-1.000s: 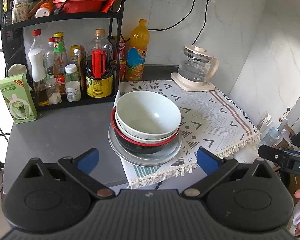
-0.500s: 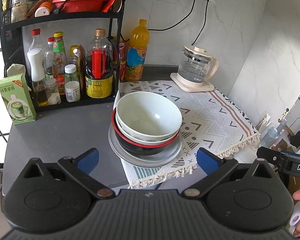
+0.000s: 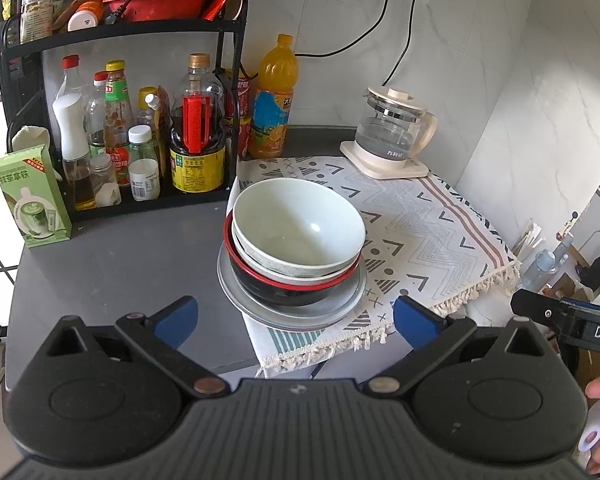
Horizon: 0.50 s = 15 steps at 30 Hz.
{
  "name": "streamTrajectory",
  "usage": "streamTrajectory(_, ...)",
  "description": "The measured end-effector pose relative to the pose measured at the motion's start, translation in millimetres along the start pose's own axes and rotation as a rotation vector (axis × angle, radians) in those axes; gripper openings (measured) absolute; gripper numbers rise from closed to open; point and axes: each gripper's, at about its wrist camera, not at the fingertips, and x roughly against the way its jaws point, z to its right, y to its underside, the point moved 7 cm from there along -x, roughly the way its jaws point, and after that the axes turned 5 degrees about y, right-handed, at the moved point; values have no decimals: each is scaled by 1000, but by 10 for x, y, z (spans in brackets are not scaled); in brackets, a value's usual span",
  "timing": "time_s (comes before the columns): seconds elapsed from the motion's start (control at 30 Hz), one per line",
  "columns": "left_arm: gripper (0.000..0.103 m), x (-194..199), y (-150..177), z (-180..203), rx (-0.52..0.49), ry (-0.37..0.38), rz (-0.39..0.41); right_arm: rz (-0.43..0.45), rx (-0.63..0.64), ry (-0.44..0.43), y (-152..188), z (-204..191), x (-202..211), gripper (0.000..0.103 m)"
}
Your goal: Organize plates and bowls
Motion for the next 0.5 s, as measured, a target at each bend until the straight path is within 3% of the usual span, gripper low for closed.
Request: streamTrajectory(0.5, 103, -59, 28, 4, -7, 9, -17, -16, 8, 2, 5, -7, -44, 103)
